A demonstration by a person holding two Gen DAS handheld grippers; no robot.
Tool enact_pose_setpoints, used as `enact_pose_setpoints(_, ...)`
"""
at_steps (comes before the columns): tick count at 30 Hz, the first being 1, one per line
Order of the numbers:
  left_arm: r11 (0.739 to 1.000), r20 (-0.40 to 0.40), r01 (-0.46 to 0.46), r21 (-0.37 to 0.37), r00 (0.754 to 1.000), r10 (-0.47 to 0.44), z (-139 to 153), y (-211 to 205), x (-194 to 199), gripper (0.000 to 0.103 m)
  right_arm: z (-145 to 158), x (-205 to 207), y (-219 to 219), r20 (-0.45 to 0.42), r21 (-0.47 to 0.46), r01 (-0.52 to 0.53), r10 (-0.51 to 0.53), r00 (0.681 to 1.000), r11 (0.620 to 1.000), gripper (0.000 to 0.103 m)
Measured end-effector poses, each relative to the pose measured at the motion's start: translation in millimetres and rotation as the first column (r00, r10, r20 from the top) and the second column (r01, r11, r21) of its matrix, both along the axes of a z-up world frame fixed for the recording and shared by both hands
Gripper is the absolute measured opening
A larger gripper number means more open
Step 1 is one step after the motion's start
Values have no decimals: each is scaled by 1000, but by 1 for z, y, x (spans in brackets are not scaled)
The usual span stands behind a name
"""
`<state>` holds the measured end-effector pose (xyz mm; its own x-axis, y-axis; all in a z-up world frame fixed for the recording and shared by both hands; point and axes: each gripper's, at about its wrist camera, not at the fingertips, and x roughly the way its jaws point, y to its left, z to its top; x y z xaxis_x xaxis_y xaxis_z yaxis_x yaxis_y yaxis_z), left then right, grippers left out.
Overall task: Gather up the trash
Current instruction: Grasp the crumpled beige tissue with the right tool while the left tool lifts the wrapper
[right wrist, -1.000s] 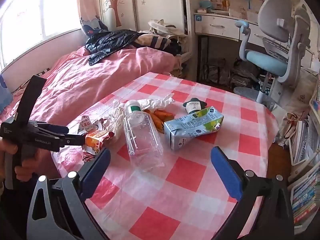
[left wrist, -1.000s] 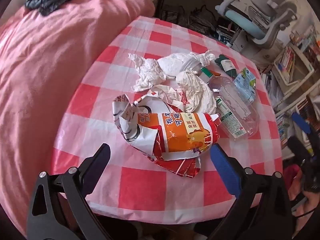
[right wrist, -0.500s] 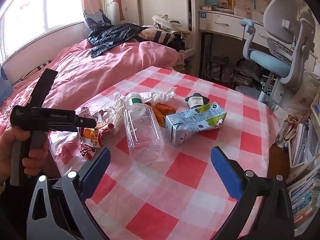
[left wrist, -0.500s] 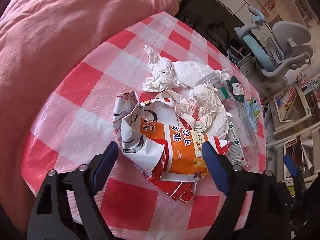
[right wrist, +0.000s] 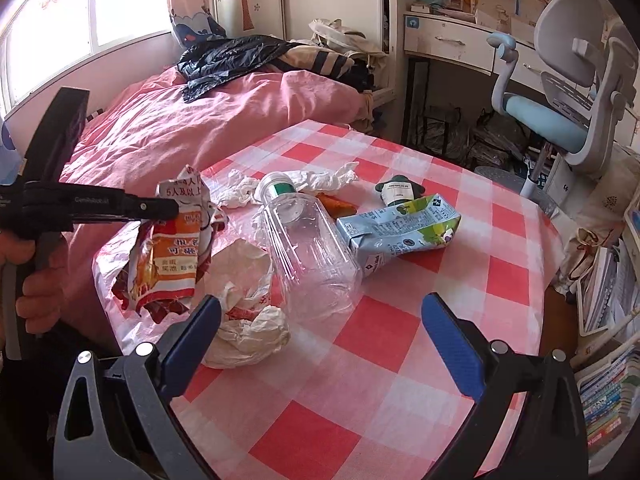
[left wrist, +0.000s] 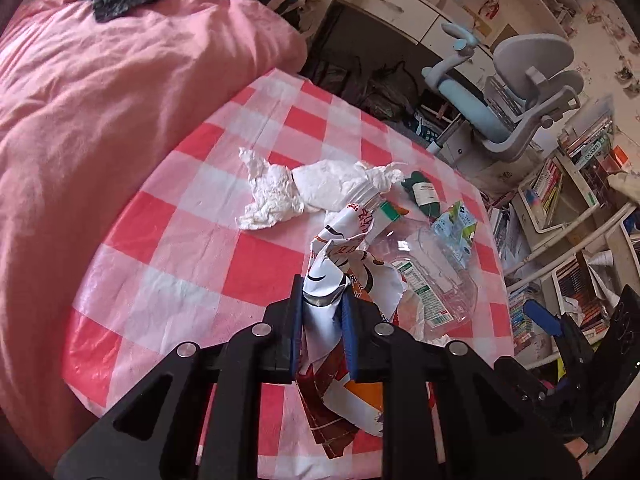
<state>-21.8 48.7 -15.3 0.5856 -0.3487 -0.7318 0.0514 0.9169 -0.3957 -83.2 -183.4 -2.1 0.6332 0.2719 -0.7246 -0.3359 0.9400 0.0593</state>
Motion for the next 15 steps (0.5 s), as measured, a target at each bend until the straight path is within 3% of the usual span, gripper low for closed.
enact_pose_setpoints(3, 998, 59, -32, 49, 998, 29, 17, 5, -6, 16, -8, 3, 4, -43, 38, -27, 28, 999, 999, 97)
enact_pose_setpoints(10, 996, 87, -87, 20, 993, 85, 33, 26, -7, 16, -31, -5, 38, -197, 125, -222, 243, 950, 967, 96)
enact_pose_setpoints(15, 995, 105, -92, 48, 991, 86, 38, 25, -9, 17, -28, -8, 45, -202, 125, -227, 249, 947, 966, 95)
